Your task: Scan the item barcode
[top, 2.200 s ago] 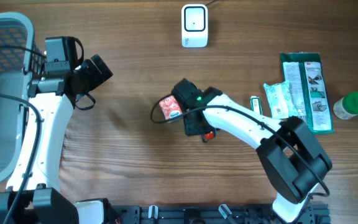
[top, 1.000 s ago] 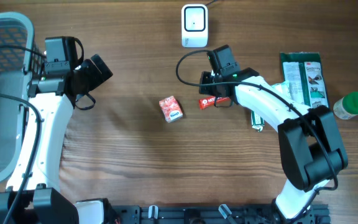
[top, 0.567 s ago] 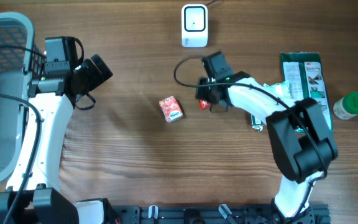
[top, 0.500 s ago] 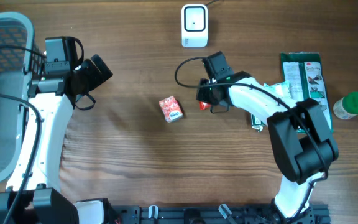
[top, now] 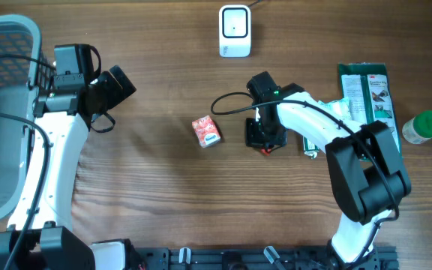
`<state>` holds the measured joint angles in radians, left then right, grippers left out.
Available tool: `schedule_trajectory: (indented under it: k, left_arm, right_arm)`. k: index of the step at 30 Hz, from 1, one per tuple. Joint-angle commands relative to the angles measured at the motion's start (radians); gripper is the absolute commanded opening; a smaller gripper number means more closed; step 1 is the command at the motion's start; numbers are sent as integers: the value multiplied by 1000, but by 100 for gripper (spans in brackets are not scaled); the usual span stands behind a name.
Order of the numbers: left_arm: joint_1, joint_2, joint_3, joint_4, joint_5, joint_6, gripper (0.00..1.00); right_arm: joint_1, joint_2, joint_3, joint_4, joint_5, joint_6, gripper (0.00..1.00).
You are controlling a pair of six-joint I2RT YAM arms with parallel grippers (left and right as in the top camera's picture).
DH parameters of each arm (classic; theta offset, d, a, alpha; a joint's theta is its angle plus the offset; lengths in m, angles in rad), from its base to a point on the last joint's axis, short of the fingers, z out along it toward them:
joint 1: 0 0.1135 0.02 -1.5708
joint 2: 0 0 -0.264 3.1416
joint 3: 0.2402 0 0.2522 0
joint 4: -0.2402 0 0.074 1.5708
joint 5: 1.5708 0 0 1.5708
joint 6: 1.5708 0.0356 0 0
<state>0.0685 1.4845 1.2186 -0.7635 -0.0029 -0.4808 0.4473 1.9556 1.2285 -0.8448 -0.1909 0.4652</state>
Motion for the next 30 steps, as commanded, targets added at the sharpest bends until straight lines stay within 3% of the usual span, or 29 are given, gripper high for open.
schedule_trajectory:
  k: [1,5,11,16,20,30]
  left_arm:
    - [4,-9,8,-1,-10,2,100]
    - [4,-9,8,-1,-10,1,100]
    - [4,-9,8,-1,-10,1,100]
    - [4,-9,8,-1,-10,2,100]
    - [4,-9,8,-1,-10,1,100]
    - [4,-9,8,-1,-10,1,100]
  right_arm:
    - [3,-58,83,-46,108,-46,6]
    - [2,-80,95,-17,135,-45,4]
    - [-46,-79,92,10,406,95,4]
    - [-93,-79,91,19,400,111,5]
    - [-102,-72,85,35,400,114,17]
    - [-102,3,74,48,392,192,19]
